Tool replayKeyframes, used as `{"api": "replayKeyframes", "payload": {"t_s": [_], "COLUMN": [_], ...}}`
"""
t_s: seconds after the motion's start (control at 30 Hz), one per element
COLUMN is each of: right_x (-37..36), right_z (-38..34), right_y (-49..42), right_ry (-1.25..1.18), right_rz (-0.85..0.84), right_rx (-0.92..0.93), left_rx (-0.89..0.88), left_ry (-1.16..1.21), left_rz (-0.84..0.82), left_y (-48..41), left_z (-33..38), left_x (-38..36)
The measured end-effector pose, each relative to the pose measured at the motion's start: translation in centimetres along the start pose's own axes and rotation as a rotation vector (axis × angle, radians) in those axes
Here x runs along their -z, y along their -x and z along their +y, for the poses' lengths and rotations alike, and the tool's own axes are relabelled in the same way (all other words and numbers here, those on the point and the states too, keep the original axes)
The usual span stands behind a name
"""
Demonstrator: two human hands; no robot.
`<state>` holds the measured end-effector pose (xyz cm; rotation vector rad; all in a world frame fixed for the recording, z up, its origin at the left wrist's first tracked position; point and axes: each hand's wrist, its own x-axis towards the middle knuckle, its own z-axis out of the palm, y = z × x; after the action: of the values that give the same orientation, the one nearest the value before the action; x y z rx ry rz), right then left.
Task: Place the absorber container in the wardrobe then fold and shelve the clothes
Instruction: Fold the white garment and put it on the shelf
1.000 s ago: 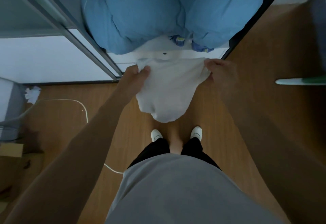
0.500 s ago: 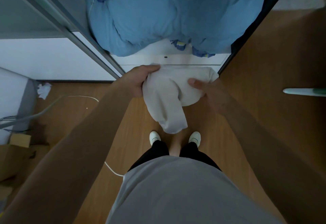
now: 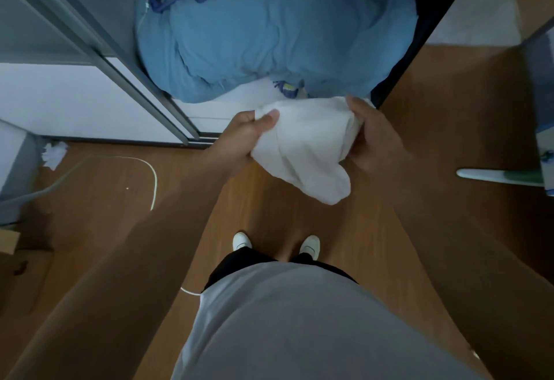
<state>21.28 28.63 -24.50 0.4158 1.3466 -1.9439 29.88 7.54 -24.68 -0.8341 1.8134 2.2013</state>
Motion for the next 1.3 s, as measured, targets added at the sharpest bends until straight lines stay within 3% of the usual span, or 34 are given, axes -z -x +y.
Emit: {"api": "replayKeyframes", "payload": {"t_s": [0.07,0.17,0.3,0.37,0.53,0.63,0.77,0.87,1.07,1.17,1.3], "right_x": [1.5,2.1,1.5,1.3,1.9,2.6,3.1,2.9,2.4,2.3,2.1], "right_z": [-0.1,-0.1,-0.9,-1.5,-2.4,-3.4,-4.9,-5.5,-5.7,-5.3,-4.6], "right_y": [0.3,1.1,1.5,1.3,0.7,0.7,0.4,0.4,1.2,1.0,0.6], "right_ry": [0.221,0.248,0.336,0.281,0.406,0.484,0.615,0.673,0.963,1.289,1.32], "right_rz": [-0.049,-0.197,-0.071,-0.009,0.141,0.228,0.297,0.261,-0.008,0.009,0.103], "right_rx": [0.075,0.078,0.269,0.269,0.26,0.289,0.372,0.435,0.44,0.482,0.584], "left_rx": [0.039,0.162,0.166,0.102,-0.058,-0.15,-0.204,-0.2,-0.237,-0.175,-0.074], "left_ry": [0.129,0.184,0.162,0.06,-0.013,0.011,-0.137,-0.227,-0.377,-0.464,-0.463], "left_rz": [0.012,0.016,-0.152,-0.211,0.045,0.078,0.154,0.182,0.19,0.208,0.138], "left_y": [-0.4,-0.7,0.0,0.2,-0.7,-1.1,-1.5,-1.8,-2.5,-3.0,-2.5], "left_z": [1.2,2.4,2.4,2.0,1.5,1.8,2.7,3.6,4.6,4.6,4.9], "left_x": [-1.0,-1.8,-0.9,-0.5,-1.7,-2.1,-2.1,-2.1,-1.7,-1.3,-1.1]}}
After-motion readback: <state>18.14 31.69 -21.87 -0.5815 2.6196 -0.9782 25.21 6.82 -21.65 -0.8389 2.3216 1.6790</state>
